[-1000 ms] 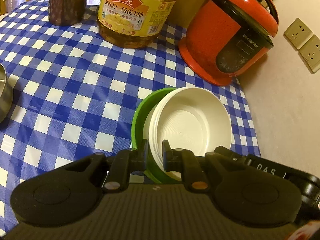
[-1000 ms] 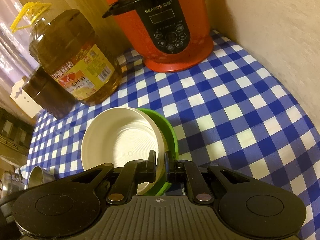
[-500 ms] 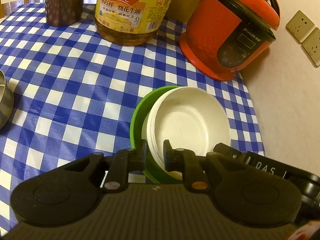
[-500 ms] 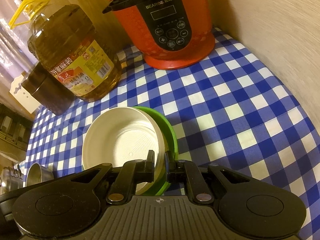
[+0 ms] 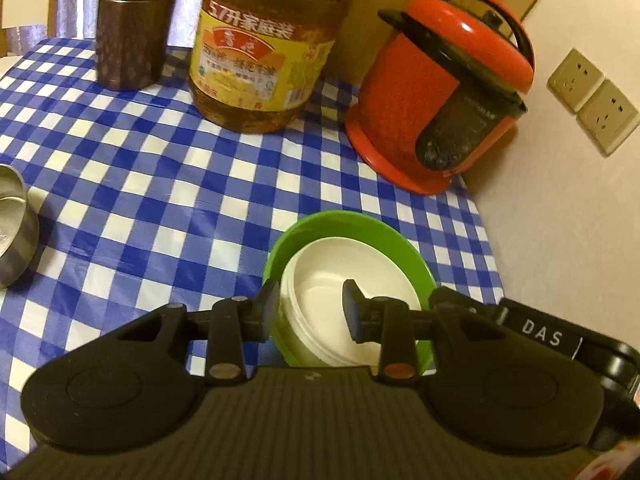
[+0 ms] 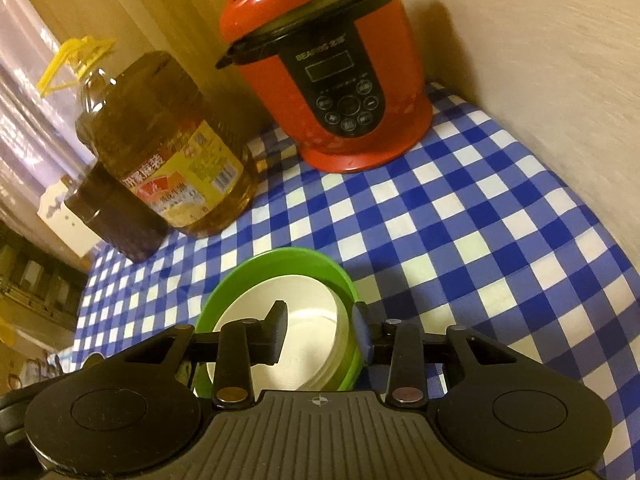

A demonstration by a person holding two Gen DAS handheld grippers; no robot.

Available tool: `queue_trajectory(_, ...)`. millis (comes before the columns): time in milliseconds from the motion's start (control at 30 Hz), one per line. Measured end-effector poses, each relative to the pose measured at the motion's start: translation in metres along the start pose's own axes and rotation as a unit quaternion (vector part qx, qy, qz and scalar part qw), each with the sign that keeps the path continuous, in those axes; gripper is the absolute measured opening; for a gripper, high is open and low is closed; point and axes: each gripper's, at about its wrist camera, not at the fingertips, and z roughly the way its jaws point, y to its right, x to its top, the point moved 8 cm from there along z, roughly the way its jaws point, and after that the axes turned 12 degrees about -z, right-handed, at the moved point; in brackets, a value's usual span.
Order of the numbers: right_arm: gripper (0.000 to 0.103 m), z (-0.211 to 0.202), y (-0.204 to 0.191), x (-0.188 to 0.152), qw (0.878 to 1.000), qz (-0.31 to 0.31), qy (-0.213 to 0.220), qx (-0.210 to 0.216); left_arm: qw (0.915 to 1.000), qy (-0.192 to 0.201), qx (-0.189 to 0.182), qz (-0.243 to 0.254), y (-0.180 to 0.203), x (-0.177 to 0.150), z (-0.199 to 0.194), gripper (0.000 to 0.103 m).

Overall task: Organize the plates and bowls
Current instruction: 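Lower the cream-white bowls into the green bowl and open both grippers, then withdraw both grippers up and away from the green bowl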

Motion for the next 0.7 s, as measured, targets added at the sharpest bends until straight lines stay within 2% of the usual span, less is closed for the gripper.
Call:
queue_trajectory(167,0.037,-0.015,0.0,-0.006,1.0,0.006,0.01,0.002,0.9996,-0.003,-0.025,-0.016,-0.006,-0.007,-0.013,0.03)
queue_trajectory(700,0.037,-0.073,-0.014,-0.064,1.0,0.025,0.009,0.012,0.9993,0.03,-0.011,-0.019,-0.034,-0.048,-0.077,0.031)
